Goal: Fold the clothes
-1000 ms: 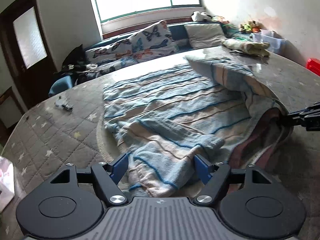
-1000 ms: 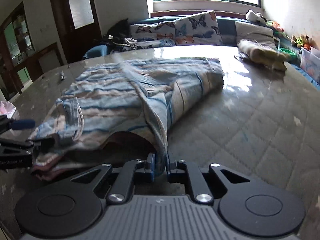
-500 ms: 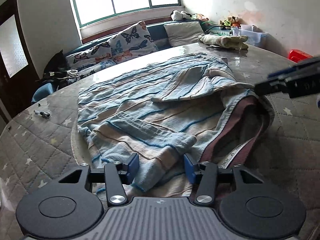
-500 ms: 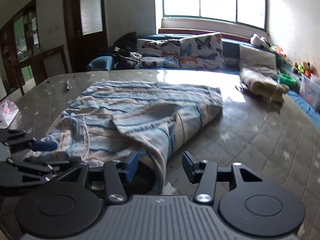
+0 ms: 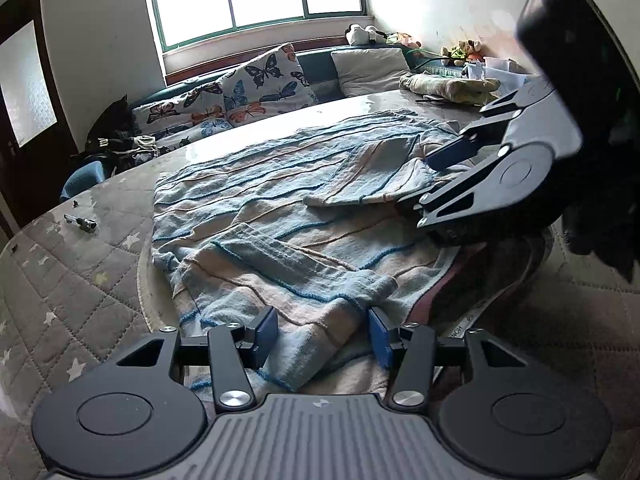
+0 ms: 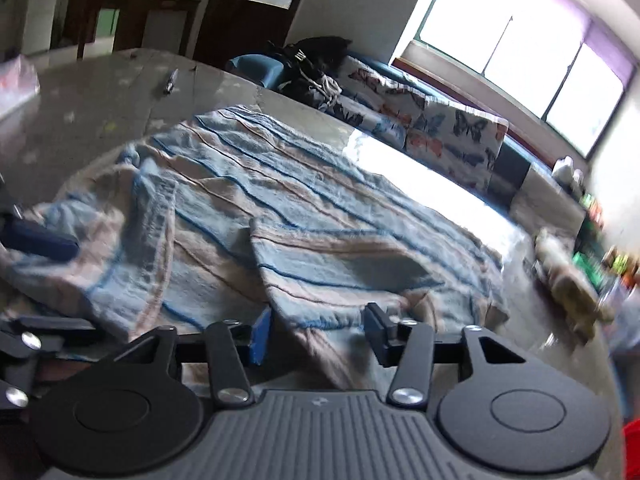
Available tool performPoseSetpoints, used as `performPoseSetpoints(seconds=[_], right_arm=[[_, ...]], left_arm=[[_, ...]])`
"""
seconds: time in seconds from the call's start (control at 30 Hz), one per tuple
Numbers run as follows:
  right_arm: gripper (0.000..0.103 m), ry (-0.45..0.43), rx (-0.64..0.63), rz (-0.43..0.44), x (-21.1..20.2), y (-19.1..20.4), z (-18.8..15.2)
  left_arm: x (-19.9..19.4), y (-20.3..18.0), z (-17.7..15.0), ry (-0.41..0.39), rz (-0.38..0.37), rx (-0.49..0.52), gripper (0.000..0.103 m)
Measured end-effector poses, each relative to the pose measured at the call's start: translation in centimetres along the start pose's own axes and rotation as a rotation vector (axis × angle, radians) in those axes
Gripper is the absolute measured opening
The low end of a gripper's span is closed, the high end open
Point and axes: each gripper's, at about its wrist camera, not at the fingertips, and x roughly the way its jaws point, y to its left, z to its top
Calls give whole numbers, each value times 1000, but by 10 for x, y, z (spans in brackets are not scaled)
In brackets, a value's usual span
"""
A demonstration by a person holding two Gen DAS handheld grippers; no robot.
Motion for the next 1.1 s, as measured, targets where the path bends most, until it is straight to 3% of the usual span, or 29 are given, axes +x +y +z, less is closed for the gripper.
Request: performPoseSetpoints(seconds=[0.03,0.1,0.17,0.33,0.5,0.63,0.8,0.9,1.03,1.1], right_arm=[[28,-4,1,-9,0,-2,-1],[15,-13,7,-27,-1,-7,-3],[8,-36,59,-47,-10,-19,-7],[6,-105,199,-139,-48,-60,-26],[6,-104,375,-212,-80,-103,-67],[6,-40,554,-200,-88,-118,-114],[26,41,708,-175,-88,-120,-161],[31,35,661,-199,-91,-112,-163],[51,15,521,-218,-100,-98,-150],[53,3,439,-206,-100,-88,-141]], left_arm=[[0,1,0,-1,-2,-4,48],[0,2,0,-5,-4,-13,39],[0,3,0,-9,-5,-24,30],[-5,11,0,-15,15,-81,12],[-12,22,-1,-20,42,-149,7],[-25,34,-4,-39,75,-202,7],[-42,52,-10,-58,128,-263,7],[-49,64,-16,-58,161,-305,7],[-56,80,-26,-46,196,-377,7],[-58,86,-31,-38,208,-405,7]])
